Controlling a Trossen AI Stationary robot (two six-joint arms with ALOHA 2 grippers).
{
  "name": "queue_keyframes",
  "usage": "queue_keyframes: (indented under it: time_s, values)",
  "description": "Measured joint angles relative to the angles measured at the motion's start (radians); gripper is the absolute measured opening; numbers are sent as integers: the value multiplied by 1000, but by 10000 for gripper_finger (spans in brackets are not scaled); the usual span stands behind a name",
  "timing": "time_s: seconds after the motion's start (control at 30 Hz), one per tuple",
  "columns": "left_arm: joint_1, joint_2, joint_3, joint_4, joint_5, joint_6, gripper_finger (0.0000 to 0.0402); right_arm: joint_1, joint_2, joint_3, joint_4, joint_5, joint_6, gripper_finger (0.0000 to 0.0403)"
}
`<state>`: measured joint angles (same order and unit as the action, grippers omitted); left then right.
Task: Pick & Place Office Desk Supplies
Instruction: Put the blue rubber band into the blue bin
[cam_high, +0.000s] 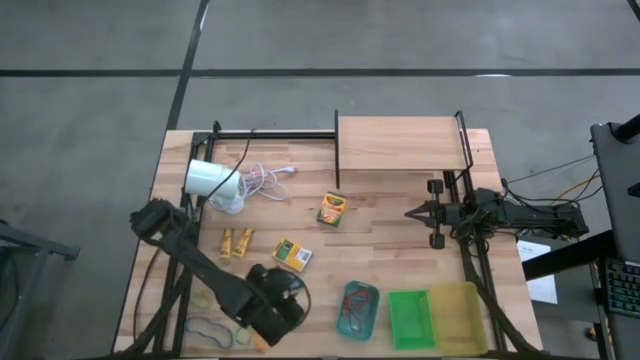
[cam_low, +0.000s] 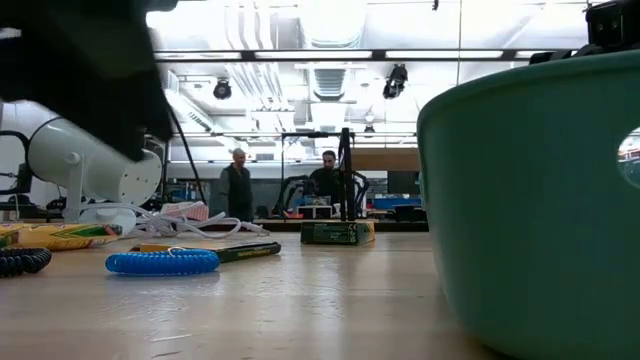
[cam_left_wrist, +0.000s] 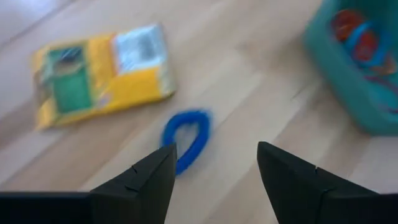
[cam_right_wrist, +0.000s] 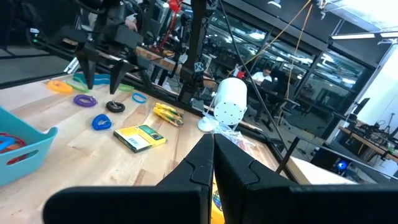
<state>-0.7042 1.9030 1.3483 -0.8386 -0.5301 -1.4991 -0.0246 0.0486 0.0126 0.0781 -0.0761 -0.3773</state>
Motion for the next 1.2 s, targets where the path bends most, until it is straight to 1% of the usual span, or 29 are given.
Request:
queue_keyframes:
  time_s: [0.13,0.23,0.3,0.37,0.53,0.63,0.7,0.8,0.9,1.0,1.2]
  values:
    - [-16,-30,0,-177,120,-194,228,0,0,0,0,0,0,8]
    - [-24,-35,0,-322,247,-328,228,0,0,0,1,-1,0,8]
    - [-33,-35,-2,-392,323,-387,226,0,0,0,0,-1,0,8]
    - [-45,-38,-11,-419,383,-401,221,0,0,0,0,-1,0,8]
    - [-80,-42,-36,-424,476,-310,204,0,0,0,1,-1,0,8]
    - [-95,-43,-58,-433,552,-308,192,0,0,0,0,-1,0,8]
    - [-106,-56,-80,-431,584,-321,185,0,0,0,1,-1,0,8]
    - [-130,-92,-132,-405,582,-351,175,0,0,0,0,-1,0,8]
    - [-148,-152,-207,-333,578,-380,169,0,0,0,1,-1,0,8]
    - [-156,-224,-302,-231,576,-384,168,0,0,0,1,-1,0,8]
    - [-158,-376,-540,-24,581,-388,168,0,0,0,1,0,0,8]
